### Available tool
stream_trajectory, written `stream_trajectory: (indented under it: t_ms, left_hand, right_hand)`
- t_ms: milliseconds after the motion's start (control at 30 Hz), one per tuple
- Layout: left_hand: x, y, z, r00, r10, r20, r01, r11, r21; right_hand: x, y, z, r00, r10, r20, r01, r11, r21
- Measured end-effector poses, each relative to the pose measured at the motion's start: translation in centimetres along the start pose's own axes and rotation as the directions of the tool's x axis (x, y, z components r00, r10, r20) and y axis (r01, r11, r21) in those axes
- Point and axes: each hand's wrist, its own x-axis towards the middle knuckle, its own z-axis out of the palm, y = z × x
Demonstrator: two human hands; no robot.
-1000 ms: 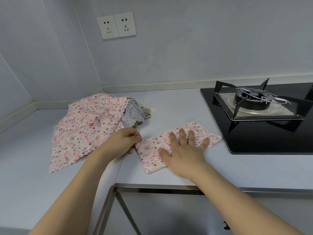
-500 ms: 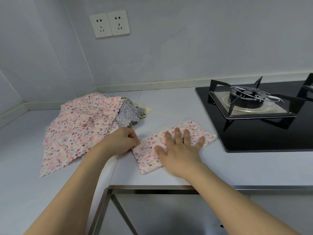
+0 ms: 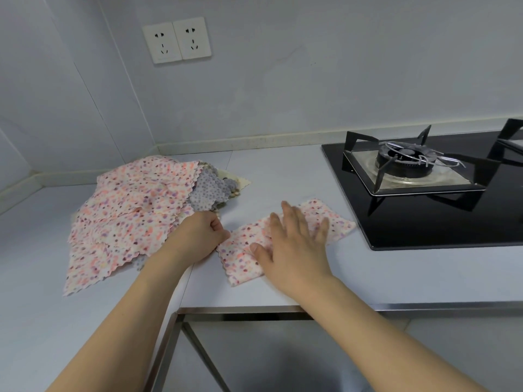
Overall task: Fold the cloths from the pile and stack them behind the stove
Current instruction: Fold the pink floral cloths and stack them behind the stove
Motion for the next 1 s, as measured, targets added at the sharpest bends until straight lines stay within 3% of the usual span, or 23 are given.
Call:
stream_trajectory:
  t_ms: [67,233,500,567,633,733,867,1000]
  left_hand:
    - [-0.3,0.2,0.0,0.999,0.03,0.012,-0.03,1.0,0.006]
    - [-2.0,-0.7,-0.6,0.99,0.11,0.091,-0.106,0.993,-0.051]
    - [-5.5,-1.3,-1.0,0.979,0.2,0.027,-0.2,0.98,0.015]
    - [-6.4,-1.6,-0.7,0.975,0.221,0.016,-0.221,0.972,0.073]
    - [-7.0,-1.8,-0.5,0.971,0.238,0.009,-0.238,0.967,0.09]
    - [-7.9,-2.0,-0.8,0.973,0.232,0.005,-0.232,0.97,0.066]
    - [-9.5,-1.8,-1.7,0.972,0.188,0.143,-0.195,0.98,0.039]
    - [-10.7,-1.7,-2.2,0.914,0.264,0.309,-0.31,0.945,0.109]
  right_hand:
    - [-0.8,-0.5,0.2,0.998,-0.058,0.005,0.058,0.998,0.009]
    - [-0.7,-0.3,0.1,0.954,0.002,0.301,0.006,1.0,-0.025]
    - [-3.1,1.7,-2.0,0.884,-0.173,0.434,0.157,0.985,0.074]
    - [-4.6,1.7,-2.2,0.896,-0.245,0.37,0.232,0.969,0.08]
    - [-6.1,1.0,-1.6,0.92,-0.344,0.185,0.336,0.939,0.073]
    - [-7.8,-0.4,0.1,0.891,-0.444,-0.094,0.449,0.893,0.035]
    - [-8.7,-1.1,0.8,0.85,-0.414,-0.327,0.454,0.889,0.054]
    - [-9.0,-1.1,-0.5,0.885,-0.295,-0.36,0.373,0.912,0.169]
